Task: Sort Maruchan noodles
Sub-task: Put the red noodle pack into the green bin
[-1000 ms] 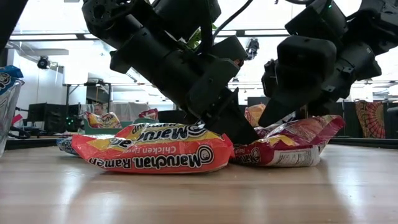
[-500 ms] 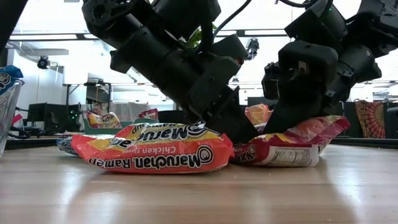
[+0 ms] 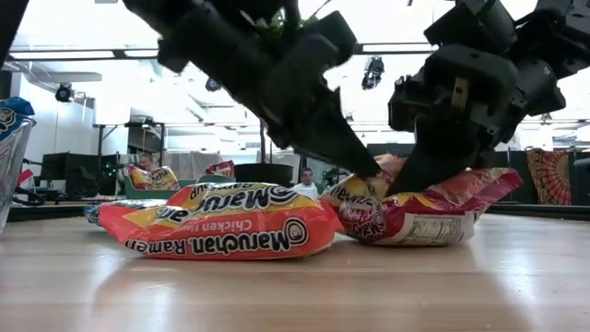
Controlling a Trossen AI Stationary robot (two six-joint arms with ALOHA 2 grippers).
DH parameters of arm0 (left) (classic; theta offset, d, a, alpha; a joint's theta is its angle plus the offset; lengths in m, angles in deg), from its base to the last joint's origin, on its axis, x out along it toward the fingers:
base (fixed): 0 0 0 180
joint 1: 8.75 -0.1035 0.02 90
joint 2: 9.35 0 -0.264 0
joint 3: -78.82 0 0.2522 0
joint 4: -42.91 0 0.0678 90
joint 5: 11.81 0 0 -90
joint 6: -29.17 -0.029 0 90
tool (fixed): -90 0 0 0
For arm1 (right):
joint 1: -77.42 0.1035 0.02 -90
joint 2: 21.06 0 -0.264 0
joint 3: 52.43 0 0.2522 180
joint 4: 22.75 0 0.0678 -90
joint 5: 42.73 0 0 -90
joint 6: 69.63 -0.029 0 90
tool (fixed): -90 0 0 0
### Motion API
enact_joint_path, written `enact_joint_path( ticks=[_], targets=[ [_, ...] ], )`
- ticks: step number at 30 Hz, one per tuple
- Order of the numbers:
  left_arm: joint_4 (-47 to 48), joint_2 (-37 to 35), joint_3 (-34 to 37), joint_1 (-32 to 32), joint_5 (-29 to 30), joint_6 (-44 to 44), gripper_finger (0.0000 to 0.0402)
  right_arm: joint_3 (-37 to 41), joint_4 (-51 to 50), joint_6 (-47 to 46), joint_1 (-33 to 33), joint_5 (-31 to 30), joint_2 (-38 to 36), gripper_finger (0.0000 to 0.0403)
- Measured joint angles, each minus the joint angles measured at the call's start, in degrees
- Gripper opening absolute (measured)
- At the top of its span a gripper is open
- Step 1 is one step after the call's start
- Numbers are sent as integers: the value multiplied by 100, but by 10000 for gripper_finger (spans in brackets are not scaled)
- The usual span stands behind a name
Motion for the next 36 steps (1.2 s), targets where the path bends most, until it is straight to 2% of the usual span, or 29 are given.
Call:
enact_joint_path(
  ticks=[4,13,18,21,28,36],
  targets=[
    [293,-504,0,4,2,-256,37,7,-22,405,0,-3,-291,26],
    [39,-1526,114,65,57,-804,37,46,-72,1739,2,-37,-1278,24],
    [-394,-1790,151,160,53,-904,37,54,25,3056,2,-778,-2020,23],
    [-818,-1802,155,248,51,-1076,37,59,166,3945,0,-1095,-2446,23],
    [-1658,-1794,337,497,42,-1779,37,170,993,5724,0,-1057,-3153,23],
    [-3924,-1812,1406,396,84,-1764,37,301,1188,6300,0,-1002,-3307,23]
  ],
)
